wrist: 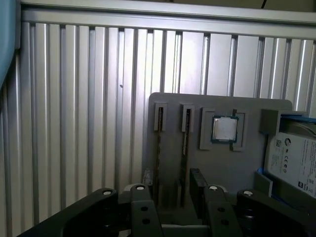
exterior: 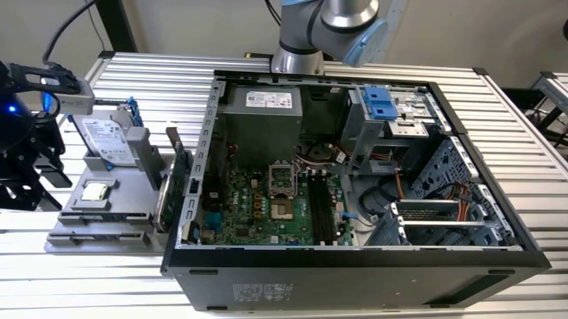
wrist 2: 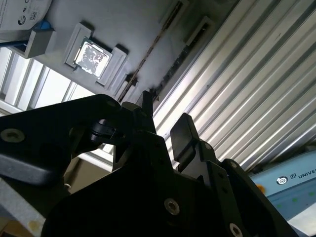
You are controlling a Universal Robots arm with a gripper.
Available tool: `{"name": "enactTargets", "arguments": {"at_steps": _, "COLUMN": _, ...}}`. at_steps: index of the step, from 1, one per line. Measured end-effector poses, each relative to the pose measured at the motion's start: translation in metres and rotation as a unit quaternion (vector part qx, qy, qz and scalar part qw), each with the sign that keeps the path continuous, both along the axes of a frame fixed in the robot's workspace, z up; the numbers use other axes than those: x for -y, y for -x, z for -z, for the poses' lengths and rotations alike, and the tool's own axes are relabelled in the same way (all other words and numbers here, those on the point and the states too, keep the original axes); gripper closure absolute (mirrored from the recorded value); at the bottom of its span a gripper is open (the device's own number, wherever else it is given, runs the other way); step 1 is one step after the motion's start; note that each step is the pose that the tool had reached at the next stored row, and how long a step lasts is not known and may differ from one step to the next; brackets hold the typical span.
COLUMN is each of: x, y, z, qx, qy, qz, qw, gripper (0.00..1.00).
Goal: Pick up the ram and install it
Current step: 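Pick up the ram and move it above insertion slot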
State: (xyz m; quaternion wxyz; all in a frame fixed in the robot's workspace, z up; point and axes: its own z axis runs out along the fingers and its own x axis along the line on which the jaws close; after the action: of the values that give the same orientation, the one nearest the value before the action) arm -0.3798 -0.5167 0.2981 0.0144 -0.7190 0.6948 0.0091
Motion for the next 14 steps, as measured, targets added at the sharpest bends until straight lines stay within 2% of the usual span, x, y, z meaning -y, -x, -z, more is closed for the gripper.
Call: {"name": "enactTargets", "arguments": {"at_steps": 14, "x": 0.0000, "y": 0.0000, "z": 0.0066, "qx": 0.0000, "qy": 0.0000, "qz": 0.000, "qw": 1.00000, "gripper": 0.00}}
